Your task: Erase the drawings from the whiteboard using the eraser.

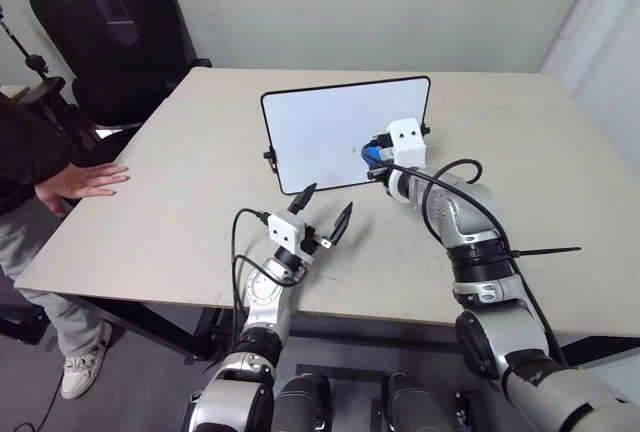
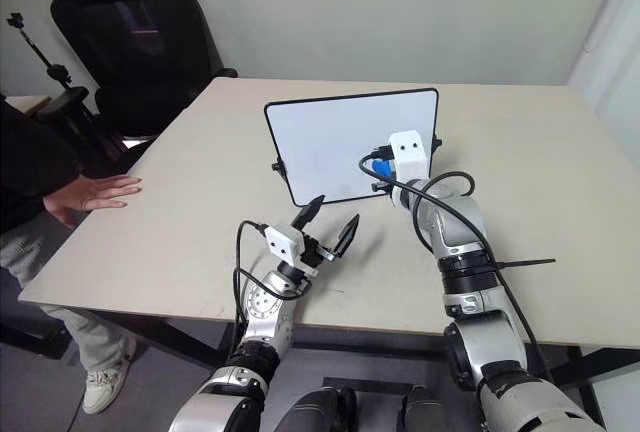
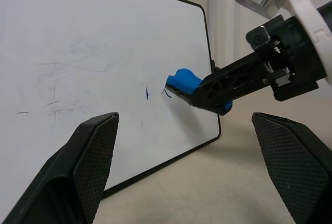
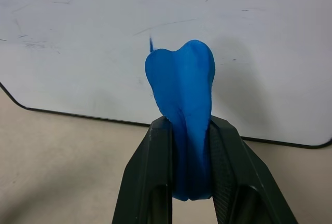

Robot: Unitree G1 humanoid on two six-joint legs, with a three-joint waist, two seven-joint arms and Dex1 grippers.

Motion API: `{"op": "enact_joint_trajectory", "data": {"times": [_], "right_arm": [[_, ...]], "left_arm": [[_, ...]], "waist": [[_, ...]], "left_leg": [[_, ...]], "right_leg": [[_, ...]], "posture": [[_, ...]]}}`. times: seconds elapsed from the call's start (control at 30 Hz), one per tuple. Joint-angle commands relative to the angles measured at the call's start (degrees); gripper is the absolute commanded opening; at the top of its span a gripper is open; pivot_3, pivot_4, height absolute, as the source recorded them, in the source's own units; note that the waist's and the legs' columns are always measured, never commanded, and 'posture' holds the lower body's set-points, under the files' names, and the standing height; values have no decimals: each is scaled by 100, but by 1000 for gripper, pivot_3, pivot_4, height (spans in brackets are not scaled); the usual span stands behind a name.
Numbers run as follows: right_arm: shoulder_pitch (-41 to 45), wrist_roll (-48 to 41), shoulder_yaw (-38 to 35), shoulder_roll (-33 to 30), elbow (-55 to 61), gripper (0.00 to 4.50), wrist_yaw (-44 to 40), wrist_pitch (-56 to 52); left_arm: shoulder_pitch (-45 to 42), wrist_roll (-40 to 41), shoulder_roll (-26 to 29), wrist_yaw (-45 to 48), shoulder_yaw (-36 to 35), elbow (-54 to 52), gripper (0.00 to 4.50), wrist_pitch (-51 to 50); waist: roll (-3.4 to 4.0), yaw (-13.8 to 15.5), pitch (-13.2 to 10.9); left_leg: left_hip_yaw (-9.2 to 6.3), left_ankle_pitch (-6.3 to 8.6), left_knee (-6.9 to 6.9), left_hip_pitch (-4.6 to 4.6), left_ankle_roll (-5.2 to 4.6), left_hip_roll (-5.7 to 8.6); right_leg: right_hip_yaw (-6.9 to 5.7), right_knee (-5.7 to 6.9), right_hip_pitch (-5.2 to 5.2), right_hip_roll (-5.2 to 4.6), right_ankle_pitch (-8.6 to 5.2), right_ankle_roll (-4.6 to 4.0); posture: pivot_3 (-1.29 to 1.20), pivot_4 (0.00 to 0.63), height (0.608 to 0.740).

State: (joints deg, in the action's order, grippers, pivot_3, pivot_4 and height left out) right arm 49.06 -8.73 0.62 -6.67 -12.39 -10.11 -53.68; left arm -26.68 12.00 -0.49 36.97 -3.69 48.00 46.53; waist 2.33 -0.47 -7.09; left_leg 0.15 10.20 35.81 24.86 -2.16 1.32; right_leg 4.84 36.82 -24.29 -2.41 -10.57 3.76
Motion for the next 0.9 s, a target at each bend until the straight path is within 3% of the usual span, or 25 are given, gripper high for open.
{"op": "enact_joint_trajectory", "data": {"times": [0.03, 0.57, 0.9], "right_arm": [[249, 34, 81, 77, 47, 777, -20, 153], [831, 250, 94, 46, -1149, 777, 3, 910], [65, -164, -59, 131, 144, 777, -418, 1180]], "left_arm": [[213, 55, 9, -8, -111, 471, 4500, -35], [-80, 43, 52, 94, -397, 1315, 4500, 224], [-3, -44, -16, -11, -320, 962, 4500, 248]], "waist": [[9, -1, 5], [26, -15, 16], [29, -19, 19]], "left_leg": [[0, 1, 0, 0, 1, 0], [-3, 22, -106, -29, 17, -1], [-2, 22, -113, -33, 17, 0]], "right_leg": [[0, 0, 0, 0, 0, 0], [5, -17, 1, 0, 17, -29], [5, -25, 11, 0, 17, -29]], "posture": [[0, 150, 740], [0, 150, 740], [0, 150, 740]]}}
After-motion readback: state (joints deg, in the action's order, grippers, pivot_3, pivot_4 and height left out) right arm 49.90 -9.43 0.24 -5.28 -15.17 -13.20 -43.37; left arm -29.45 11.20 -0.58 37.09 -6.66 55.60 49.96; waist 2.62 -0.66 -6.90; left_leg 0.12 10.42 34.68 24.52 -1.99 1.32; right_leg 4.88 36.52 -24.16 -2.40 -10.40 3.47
